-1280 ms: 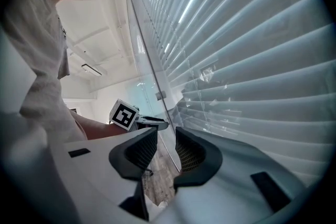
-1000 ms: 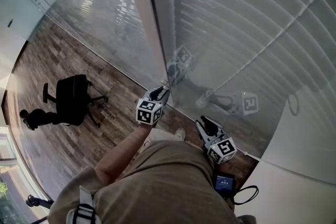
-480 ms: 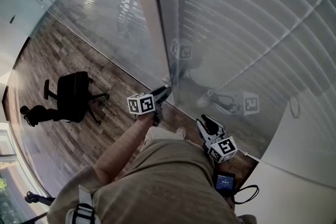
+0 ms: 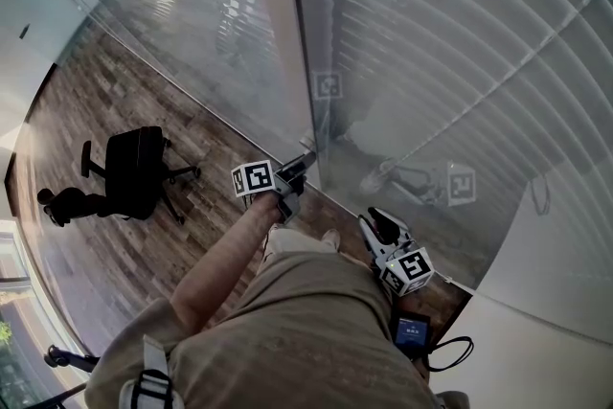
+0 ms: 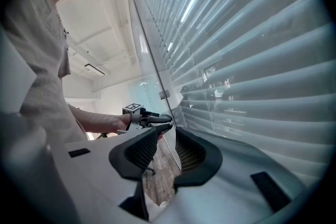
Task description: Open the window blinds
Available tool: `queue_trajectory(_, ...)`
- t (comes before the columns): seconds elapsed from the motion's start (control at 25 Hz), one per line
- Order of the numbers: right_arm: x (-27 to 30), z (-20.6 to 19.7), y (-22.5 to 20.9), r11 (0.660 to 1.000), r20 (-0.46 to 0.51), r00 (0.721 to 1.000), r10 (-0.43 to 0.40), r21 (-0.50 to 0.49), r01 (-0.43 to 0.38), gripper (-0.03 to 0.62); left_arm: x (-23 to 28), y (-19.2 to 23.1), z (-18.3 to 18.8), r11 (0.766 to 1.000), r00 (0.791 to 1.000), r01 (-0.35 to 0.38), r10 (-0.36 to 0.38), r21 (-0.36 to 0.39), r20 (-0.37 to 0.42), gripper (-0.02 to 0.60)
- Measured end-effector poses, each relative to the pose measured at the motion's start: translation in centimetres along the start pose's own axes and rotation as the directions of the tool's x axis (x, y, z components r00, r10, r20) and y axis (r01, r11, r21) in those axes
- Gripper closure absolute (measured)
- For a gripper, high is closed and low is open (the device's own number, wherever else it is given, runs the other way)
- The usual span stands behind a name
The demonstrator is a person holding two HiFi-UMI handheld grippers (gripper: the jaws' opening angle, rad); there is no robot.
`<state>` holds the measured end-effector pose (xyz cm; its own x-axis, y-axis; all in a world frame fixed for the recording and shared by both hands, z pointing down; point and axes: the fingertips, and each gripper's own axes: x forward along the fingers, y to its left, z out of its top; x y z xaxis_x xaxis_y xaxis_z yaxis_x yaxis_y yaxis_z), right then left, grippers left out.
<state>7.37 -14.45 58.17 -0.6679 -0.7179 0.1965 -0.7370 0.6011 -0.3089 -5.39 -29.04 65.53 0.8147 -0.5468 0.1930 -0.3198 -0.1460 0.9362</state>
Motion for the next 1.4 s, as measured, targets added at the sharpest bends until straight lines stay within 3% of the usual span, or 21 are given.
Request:
queue_trajectory(0.08,0.0,0.1,0.2,1.000,-0.001,1.000,-0.001,0.000,0.001,0.477,-0.2,0.2,-0.1,0.994,0.999,-0.052,0.054,0.094,-0.010,0.422)
queue_trajectory(0.12,-0.1,0.1,0.3,1.000,-0.001,1.000,-0.002,0.000,0.002,0.477,-0.5,0.3,-0.2,0.979,0.995,-0.093,0.098,0.181,-0.022,0.397)
queue_trajectory(0.16,-0.1,0.1,0.4,1.000,-0.001,1.000,-0.003,0.001,0.003,0.477,-0.8,0.5,-0.3,0.949,0.988,-0.136,0.150,0.283,-0.030,0.369)
queue_trajectory(0.2,-0.2,0.0,0.4,1.000,-0.002,1.000,-0.005,0.002,0.005,0.477,-1.2,0.6,-0.4,0.902,0.978,-0.176,0.205,0.395,-0.031,0.362)
queue_trajectory(0.24,-0.3,-0.1,0.3,1.000,-0.003,1.000,-0.009,0.003,0.009,0.477,-1.4,0.7,-0.5,0.836,0.966,-0.211,0.256,0.507,-0.021,0.359)
queue_trajectory(0.32,-0.4,-0.3,0.0,1.000,-0.004,1.000,-0.016,0.005,0.016,0.477,-1.7,0.7,-0.6,0.670,0.942,-0.252,0.334,0.698,0.020,0.359)
queue_trajectory(0.4,-0.5,-0.5,-0.1,1.000,-0.004,1.000,-0.019,0.008,0.019,0.477,-1.5,0.3,-0.6,0.502,0.924,-0.269,0.375,0.822,0.073,0.359)
queue_trajectory(0.48,-0.5,-0.6,0.0,1.000,-0.006,1.000,-0.021,0.007,0.021,0.477,-1.2,0.2,-0.4,0.362,0.904,-0.286,0.408,0.887,0.125,0.359)
queue_trajectory(0.52,-0.5,-0.5,0.1,1.000,-0.006,1.000,-0.021,0.006,0.021,0.477,-1.1,0.3,-0.4,0.311,0.891,-0.297,0.429,0.903,0.145,0.359)
queue_trajectory(0.56,-0.5,-0.4,0.2,1.000,-0.007,1.000,-0.021,0.005,0.021,0.477,-1.1,0.4,-0.4,0.273,0.879,-0.305,0.448,0.912,0.160,0.359)
queue_trajectory(0.64,-0.5,-0.2,0.2,1.000,-0.007,1.000,-0.022,0.005,0.022,0.477,-0.8,0.2,-0.4,0.226,0.868,-0.311,0.463,0.923,0.179,0.372)
queue_trajectory(0.72,-0.6,-0.2,0.0,1.000,-0.004,1.000,-0.026,0.008,0.026,0.477,-0.5,0.0,-0.4,0.196,0.866,-0.309,0.462,0.931,0.190,0.433)
queue_trajectory(0.8,-0.7,-0.1,-0.3,0.999,-0.002,0.999,-0.034,0.008,0.034,0.477,-0.4,0.0,-0.5,0.190,0.865,-0.309,0.463,0.932,0.192,0.445)
queue_trajectory(0.88,-1.0,0.2,-0.5,0.999,-0.001,0.999,-0.039,0.006,0.039,0.477,-0.4,-0.2,-0.5,0.228,0.870,-0.312,0.459,0.922,0.181,0.446)
queue_trajectory(1.12,-0.7,0.0,-0.8,0.999,-0.002,0.999,-0.039,0.007,0.039,0.477,-0.5,0.0,-0.1,0.409,0.898,-0.309,0.422,0.859,0.122,0.448)
queue_trajectory(1.4,-0.3,0.2,-1.1,1.000,-0.007,1.000,-0.026,0.010,0.026,0.477,-0.2,-0.3,0.1,0.672,0.935,-0.284,0.353,0.684,0.042,0.448)
